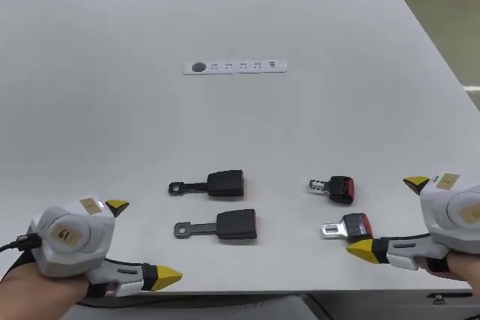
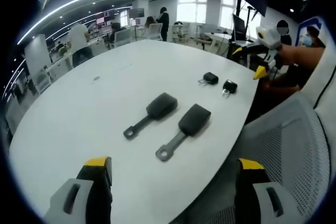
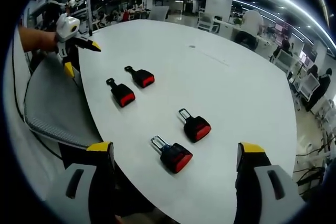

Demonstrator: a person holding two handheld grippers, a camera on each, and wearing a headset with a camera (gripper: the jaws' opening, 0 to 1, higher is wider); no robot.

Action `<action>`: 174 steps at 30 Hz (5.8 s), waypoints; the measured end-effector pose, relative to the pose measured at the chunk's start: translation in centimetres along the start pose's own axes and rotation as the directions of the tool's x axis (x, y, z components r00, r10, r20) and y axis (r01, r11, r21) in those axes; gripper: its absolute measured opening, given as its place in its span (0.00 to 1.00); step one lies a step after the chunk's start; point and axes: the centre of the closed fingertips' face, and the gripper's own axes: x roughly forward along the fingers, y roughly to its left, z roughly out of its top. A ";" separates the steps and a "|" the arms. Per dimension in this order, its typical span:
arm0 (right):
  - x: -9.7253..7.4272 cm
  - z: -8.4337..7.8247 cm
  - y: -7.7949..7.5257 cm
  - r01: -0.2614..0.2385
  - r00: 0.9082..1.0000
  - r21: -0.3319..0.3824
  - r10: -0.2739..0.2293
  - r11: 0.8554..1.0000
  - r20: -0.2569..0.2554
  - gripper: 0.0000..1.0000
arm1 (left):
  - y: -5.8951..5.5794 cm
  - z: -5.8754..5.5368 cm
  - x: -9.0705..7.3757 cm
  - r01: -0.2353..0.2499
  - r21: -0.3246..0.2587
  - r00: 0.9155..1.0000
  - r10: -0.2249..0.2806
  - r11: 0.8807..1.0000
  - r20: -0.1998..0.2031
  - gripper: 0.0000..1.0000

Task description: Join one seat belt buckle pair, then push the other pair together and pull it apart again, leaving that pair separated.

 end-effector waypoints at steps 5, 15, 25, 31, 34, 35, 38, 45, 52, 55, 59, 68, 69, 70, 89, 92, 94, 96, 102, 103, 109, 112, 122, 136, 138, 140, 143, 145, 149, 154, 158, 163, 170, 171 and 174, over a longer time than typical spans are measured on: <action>0.1 0.1 -0.1 0.000 1.000 -0.003 0.000 1.000 0.000 0.97 | 0.7 0.1 0.2 -0.004 0.000 1.000 0.004 1.000 0.002 0.98; 0.3 0.3 -0.2 -0.017 1.000 -0.030 0.017 0.999 0.003 0.92 | 0.5 0.5 0.8 0.005 0.034 1.000 -0.005 0.999 -0.003 0.98; 1.3 0.4 -0.1 -0.077 0.997 -0.079 0.076 0.994 -0.017 0.88 | 0.6 0.6 1.3 -0.007 0.041 1.000 0.009 0.999 -0.030 0.98; 1.9 0.9 -0.3 -0.112 0.994 -0.125 0.109 0.986 -0.030 0.83 | 1.3 0.1 1.1 -0.029 0.060 0.998 0.032 0.998 -0.063 0.96; 2.2 0.7 -0.7 -0.120 0.993 -0.148 0.116 0.982 -0.036 0.82 | 1.3 0.2 1.1 -0.030 0.071 0.997 0.035 0.997 -0.072 0.94; 2.2 0.7 -0.8 -0.123 0.992 -0.149 0.118 0.981 -0.039 0.81 | 1.4 0.2 1.1 -0.030 0.075 0.997 0.035 0.997 -0.074 0.93; 2.3 0.8 -1.2 -0.125 0.992 -0.156 0.120 0.980 -0.038 0.81 | 1.5 0.3 1.1 -0.031 0.083 0.996 0.038 0.996 -0.076 0.93; 2.8 0.1 -1.1 -0.136 0.990 -0.185 0.127 0.973 -0.057 0.79 | 1.7 0.4 1.2 -0.024 0.102 0.995 0.034 0.994 -0.090 0.92; 3.3 -0.8 -0.1 -0.155 0.985 -0.241 0.133 0.958 -0.107 0.75 | 1.0 1.3 2.0 0.063 0.204 0.991 -0.037 0.977 -0.127 0.83; 3.1 -1.1 0.3 -0.195 0.977 -0.281 0.160 0.940 -0.142 0.68 | 0.3 2.2 2.8 0.101 0.211 0.990 -0.076 0.972 -0.120 0.78; 3.2 -1.7 0.0 -0.229 0.966 -0.346 0.170 0.910 -0.193 0.62 | -0.8 2.4 4.9 0.149 0.269 0.983 -0.112 0.952 -0.148 0.71; 4.2 -3.3 0.1 -0.342 0.929 -0.429 0.230 0.836 -0.291 0.43 | -3.4 3.2 10.1 0.268 0.344 0.953 -0.193 0.900 -0.235 0.55; 4.3 -3.5 0.0 -0.350 0.925 -0.433 0.234 0.831 -0.300 0.44 | -3.6 3.3 10.5 0.279 0.359 0.949 -0.199 0.891 -0.244 0.54; 4.5 -3.6 0.0 -0.356 0.922 -0.438 0.234 0.826 -0.308 0.44 | -3.6 3.5 10.9 0.284 0.377 0.948 -0.200 0.882 -0.248 0.52; 8.4 -7.2 0.1 -0.507 0.840 -0.434 0.312 0.745 -0.444 0.34 | -5.5 2.0 14.9 0.431 0.493 0.884 -0.246 0.756 -0.397 0.33; 7.9 -6.4 0.2 -0.499 0.846 -0.427 0.318 0.754 -0.427 0.33 | -5.6 1.9 14.8 0.429 0.516 0.888 -0.240 0.741 -0.393 0.33; 8.0 -6.2 0.3 -0.495 0.849 -0.413 0.324 0.765 -0.418 0.33 | -5.8 1.8 14.8 0.424 0.531 0.890 -0.227 0.733 -0.396 0.33; 8.1 -6.2 0.4 -0.492 0.850 -0.413 0.320 0.766 -0.419 0.32 | -5.9 1.8 14.7 0.424 0.531 0.890 -0.228 0.734 -0.396 0.32; 8.4 -5.8 1.3 -0.497 0.835 -0.416 0.289 0.761 -0.469 0.31 | -5.8 2.0 14.8 0.444 0.511 0.878 -0.241 0.736 -0.415 0.32; 8.6 -5.6 1.7 -0.500 0.834 -0.416 0.291 0.760 -0.469 0.31 | -5.8 2.0 14.8 0.445 0.509 0.876 -0.241 0.736 -0.418 0.32; 11.2 -3.1 5.2 -0.512 0.833 -0.410 0.318 0.755 -0.453 0.30 | -5.8 2.0 14.9 0.474 0.507 0.855 -0.241 0.720 -0.459 0.32; 12.3 -2.4 6.1 -0.500 0.842 -0.403 0.321 0.767 -0.433 0.30 | -5.5 1.9 14.9 0.468 0.505 0.860 -0.242 0.725 -0.449 0.31; 13.3 -1.2 8.3 -0.507 0.836 -0.431 0.305 0.746 -0.457 0.30 | -5.4 1.9 15.0 0.454 0.497 0.865 -0.230 0.740 -0.447 0.32; 14.5 0.1 9.9 -0.512 0.842 -0.465 0.315 0.722 -0.438 0.30 | -5.4 1.9 14.8 0.449 0.493 0.866 -0.226 0.745 -0.446 0.32; 14.9 0.3 10.1 -0.508 0.848 -0.462 0.328 0.727 -0.416 0.30 | -5.4 1.8 14.8 0.447 0.495 0.868 -0.228 0.745 -0.441 0.32; 15.0 0.3 10.1 -0.499 0.856 -0.449 0.341 0.741 -0.389 0.30 | -5.3 1.8 14.7 0.444 0.496 0.872 -0.233 0.746 -0.430 0.32; 15.0 0.5 10.0 -0.493 0.862 -0.406 0.370 0.769 -0.345 0.30 | -5.4 2.0 14.7 0.441 0.486 0.876 -0.244 0.754 -0.416 0.31; 15.3 0.9 10.5 -0.503 0.855 -0.360 0.392 0.785 -0.340 0.30 | -5.5 2.1 14.8 0.449 0.492 0.871 -0.242 0.746 -0.428 0.31; 15.6 1.2 11.9 -0.505 0.848 -0.381 0.361 0.775 -0.389 0.29 | -5.5 1.9 15.0 0.470 0.513 0.859 -0.241 0.718 -0.451 0.30; 15.6 1.1 11.7 -0.509 0.848 -0.412 0.359 0.756 -0.389 0.29 | -5.5 1.8 15.0 0.468 0.511 0.864 -0.252 0.721 -0.436 0.30; 15.6 1.3 11.6 -0.507 0.850 -0.415 0.359 0.755 -0.386 0.29 | -5.4 1.8 15.0 0.467 0.507 0.867 -0.262 0.724 -0.423 0.31; 15.2 1.2 11.5 -0.505 0.854 -0.460 0.344 0.730 -0.391 0.28 | -5.1 1.6 14.8 0.459 0.510 0.876 -0.275 0.727 -0.396 0.30; 15.1 1.2 11.4 -0.499 0.859 -0.448 0.356 0.742 -0.368 0.28 | -5.3 1.7 14.5 0.431 0.488 0.891 -0.273 0.760 -0.362 0.29; 15.2 1.2 11.5 -0.500 0.859 -0.446 0.358 0.743 -0.367 0.28 | -5.4 1.7 14.5 0.429 0.487 0.892 -0.274 0.761 -0.359 0.29; 15.2 1.3 11.6 -0.504 0.855 -0.440 0.358 0.743 -0.375 0.29 | -5.6 1.9 14.5 0.423 0.501 0.894 -0.258 0.755 -0.367 0.30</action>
